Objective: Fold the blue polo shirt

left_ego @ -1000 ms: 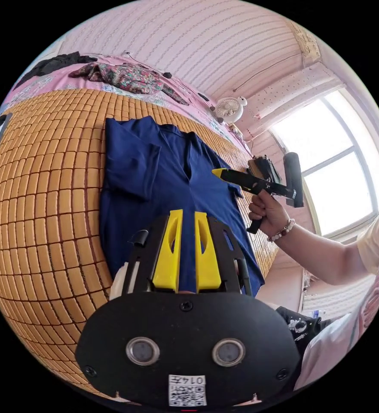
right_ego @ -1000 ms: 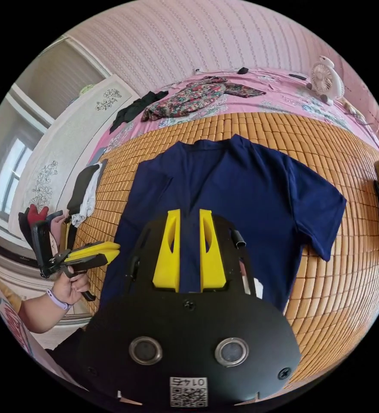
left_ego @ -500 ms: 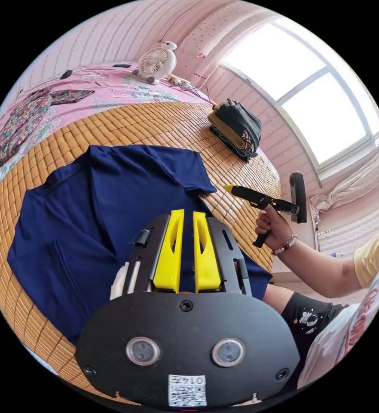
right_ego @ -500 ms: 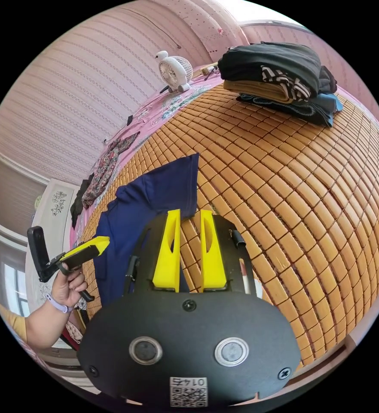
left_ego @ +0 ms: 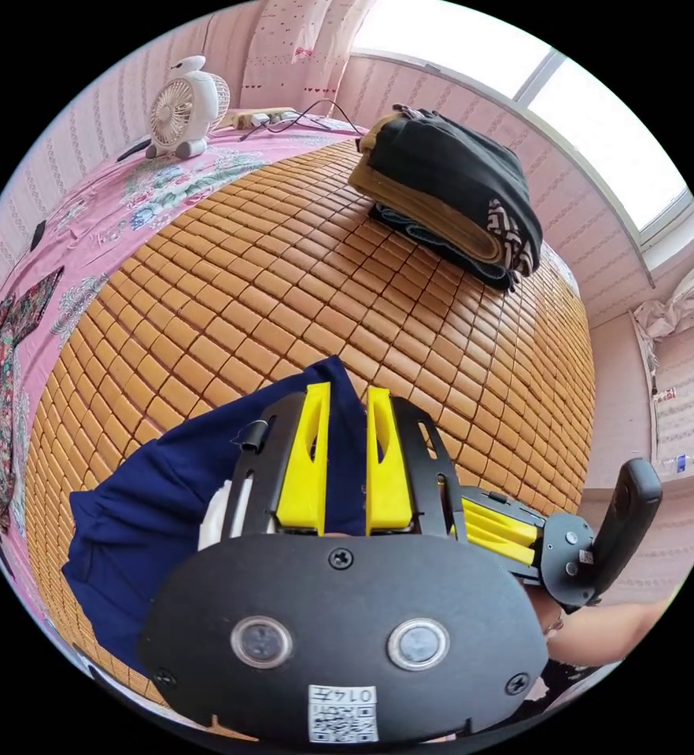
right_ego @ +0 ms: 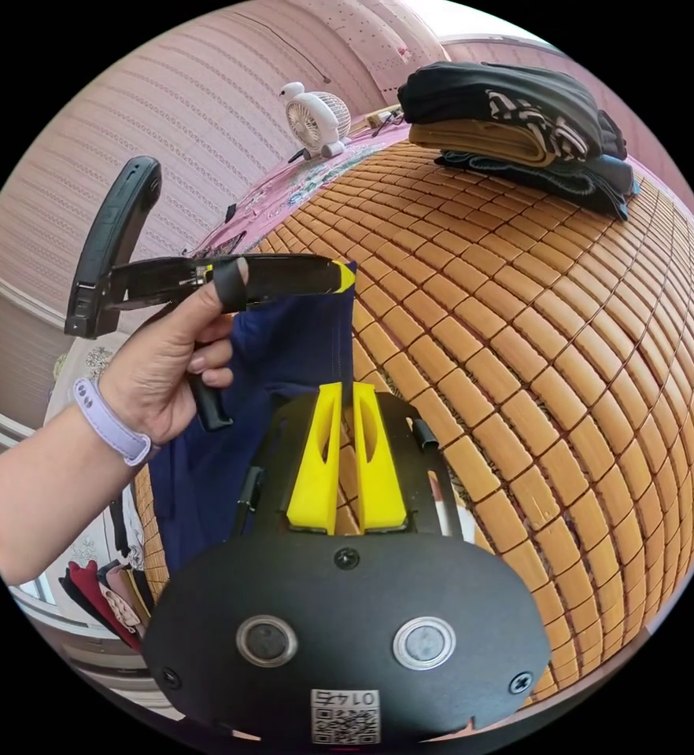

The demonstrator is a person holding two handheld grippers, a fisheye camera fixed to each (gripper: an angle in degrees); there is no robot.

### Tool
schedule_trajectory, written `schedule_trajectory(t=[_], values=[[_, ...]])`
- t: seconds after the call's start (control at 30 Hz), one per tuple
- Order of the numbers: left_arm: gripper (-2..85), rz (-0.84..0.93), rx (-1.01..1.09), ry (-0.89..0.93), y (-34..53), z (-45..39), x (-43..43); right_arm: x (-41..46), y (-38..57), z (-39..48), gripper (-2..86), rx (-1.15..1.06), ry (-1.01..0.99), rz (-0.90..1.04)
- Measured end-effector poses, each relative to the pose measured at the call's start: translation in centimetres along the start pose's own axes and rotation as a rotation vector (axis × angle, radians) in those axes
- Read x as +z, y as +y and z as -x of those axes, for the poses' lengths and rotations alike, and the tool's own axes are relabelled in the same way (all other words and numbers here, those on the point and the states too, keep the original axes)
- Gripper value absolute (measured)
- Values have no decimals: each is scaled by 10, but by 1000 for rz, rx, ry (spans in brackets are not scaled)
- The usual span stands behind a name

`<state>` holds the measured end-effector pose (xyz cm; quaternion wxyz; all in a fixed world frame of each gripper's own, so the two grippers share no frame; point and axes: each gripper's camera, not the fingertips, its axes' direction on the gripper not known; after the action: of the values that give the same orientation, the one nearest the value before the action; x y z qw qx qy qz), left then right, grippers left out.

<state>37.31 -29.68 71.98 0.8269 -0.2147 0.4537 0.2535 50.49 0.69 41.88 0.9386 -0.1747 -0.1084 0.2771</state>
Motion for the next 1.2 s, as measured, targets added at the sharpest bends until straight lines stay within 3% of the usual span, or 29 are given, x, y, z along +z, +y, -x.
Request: schedule_trajectory(t=[0.17, 0.23, 0.37, 0.47, 0.6, 0.8, 1.03, 1.2], values=[[10, 15, -124, 103, -1, 29, 0, -14, -2, 8, 5, -72, -16, -12], [7, -61, -162, 90, 11, 40, -24, -29, 0, 20, 7, -162, -52, -63], [19, -316, -192, 62, 97, 60, -114, -58, 17, 62, 32, -495, -198, -60], [80, -347, -272, -8, 181, 82, -140, -57, 30, 80, 69, -625, -223, 30], [103, -217, -451, -70, 278, 125, -151, -37, 22, 83, 79, -628, -143, 118], [92, -305, -755, -139, 380, 201, -181, 19, -44, 100, 82, -523, -71, 127], [110, -334, -871, -62, 389, 270, -173, 76, -91, 133, 82, -408, 42, 184], [33, -216, -821, -109, 369, 288, -171, 88, -96, 154, 51, -493, 182, 251]])
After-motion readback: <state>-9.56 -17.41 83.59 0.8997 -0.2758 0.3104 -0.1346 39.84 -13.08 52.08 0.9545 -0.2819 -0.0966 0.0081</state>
